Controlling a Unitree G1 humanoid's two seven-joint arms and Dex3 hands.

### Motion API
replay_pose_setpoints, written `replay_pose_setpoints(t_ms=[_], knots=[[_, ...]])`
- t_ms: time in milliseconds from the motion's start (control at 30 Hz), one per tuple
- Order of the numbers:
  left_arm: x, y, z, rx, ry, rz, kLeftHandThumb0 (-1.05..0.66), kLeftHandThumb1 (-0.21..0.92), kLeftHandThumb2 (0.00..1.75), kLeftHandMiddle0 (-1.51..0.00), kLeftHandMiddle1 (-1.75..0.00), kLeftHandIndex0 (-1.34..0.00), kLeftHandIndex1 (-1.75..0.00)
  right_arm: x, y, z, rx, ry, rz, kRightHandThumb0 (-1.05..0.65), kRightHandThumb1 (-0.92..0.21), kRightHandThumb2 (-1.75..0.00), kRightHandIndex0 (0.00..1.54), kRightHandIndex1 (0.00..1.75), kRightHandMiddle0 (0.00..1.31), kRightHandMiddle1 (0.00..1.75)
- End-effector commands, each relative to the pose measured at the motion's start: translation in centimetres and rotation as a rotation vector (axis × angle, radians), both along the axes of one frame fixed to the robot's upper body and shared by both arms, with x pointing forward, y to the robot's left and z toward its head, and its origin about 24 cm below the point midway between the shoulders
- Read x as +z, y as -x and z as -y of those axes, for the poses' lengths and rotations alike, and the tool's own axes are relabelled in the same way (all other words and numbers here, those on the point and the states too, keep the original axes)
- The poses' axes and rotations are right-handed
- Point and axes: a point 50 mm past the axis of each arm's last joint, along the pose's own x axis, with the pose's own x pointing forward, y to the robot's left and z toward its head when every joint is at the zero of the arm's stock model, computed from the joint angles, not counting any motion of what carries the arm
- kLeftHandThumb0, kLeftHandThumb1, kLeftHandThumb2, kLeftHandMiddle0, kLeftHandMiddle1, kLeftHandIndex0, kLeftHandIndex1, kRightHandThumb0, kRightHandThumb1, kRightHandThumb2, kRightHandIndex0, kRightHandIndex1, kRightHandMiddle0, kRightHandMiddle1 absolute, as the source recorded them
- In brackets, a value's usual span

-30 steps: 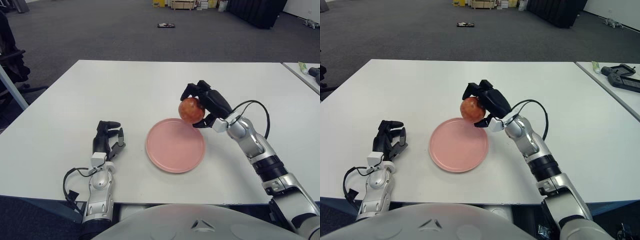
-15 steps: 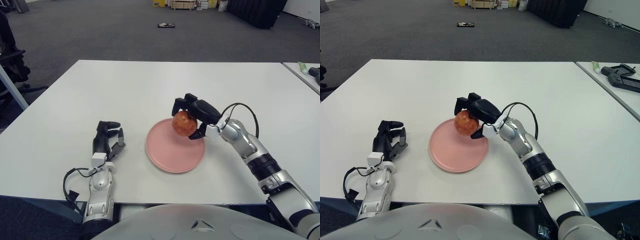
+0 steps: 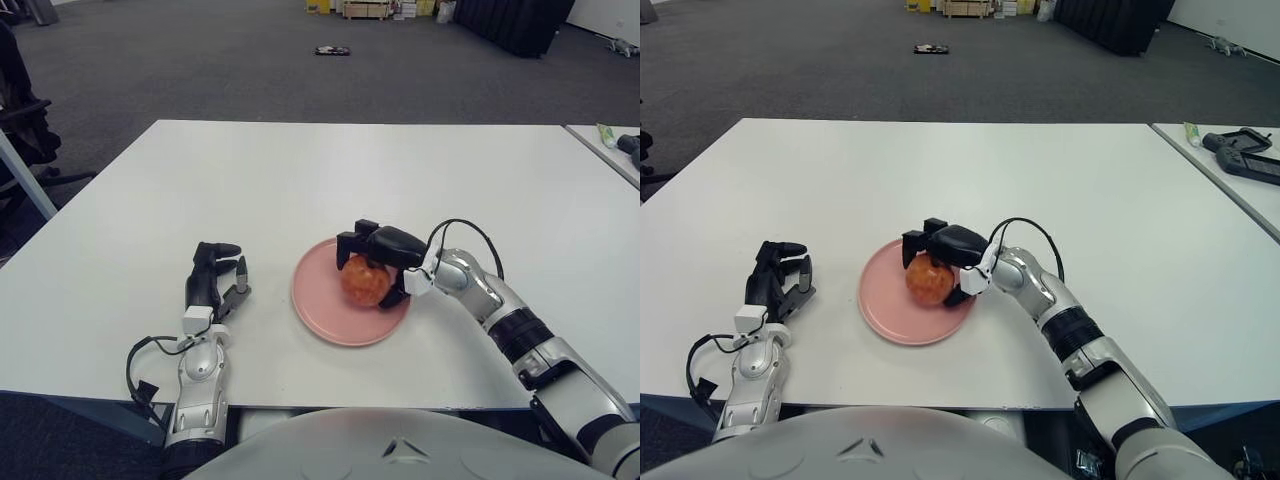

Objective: Put the apple into the plate.

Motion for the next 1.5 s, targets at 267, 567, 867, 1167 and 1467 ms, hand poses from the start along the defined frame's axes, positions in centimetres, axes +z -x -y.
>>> replay_pose_setpoints(t_ms=[267, 567, 867, 1167, 1467], knots=[[-0.9, 0.5, -0.1, -0.005, 0.008, -0.067, -0.38, 0.72, 0.80, -0.58, -1.63, -0.31, -1.75, 1.9, -0.8, 0.6, 0.084, 0.054, 0.112, -0.91, -0.91, -0.46, 0.01, 0.20, 0.00, 0.33], [-1.0, 0.5, -0.2, -0.007, 0.010, -0.066, -0.38, 0.73, 0.79, -0.56, -1.64, -0.31, -1.75, 1.9, -0.7, 0.8, 0.077, 0.014, 0.140, -1.03, -0.89, -0.34, 0.00, 0.01, 0.00, 0.02], [-1.0, 0.4, -0.2, -0.001, 0.015, -0.054, -0.38, 0.73, 0.79, -0.57, -1.64, -0.31, -1.75, 5.2, -1.0, 1.3, 0.066, -0.099, 0.171, -1.05, -0.90, -0.22, 0.00, 0.00, 0.00, 0.00], [-1.0, 0.3, -0.2, -0.007, 0.009, -0.050, -0.38, 0.70, 0.84, -0.60, -1.63, -0.33, -1.75, 8.3, -2.1, 1.2, 0.040, -0.253, 0.181, -1.05, -0.89, -0.18, 0.00, 0.00, 0.00, 0.00], [-1.0, 0.2, -0.3, -0.011, 0.000, -0.057, -0.38, 0.69, 0.85, -0.62, -1.60, -0.34, -1.75, 11.9, -4.0, 2.7, -0.068, -0.530, 0.212, -1.05, -0.87, -0.16, 0.00, 0.00, 0.00, 0.00]])
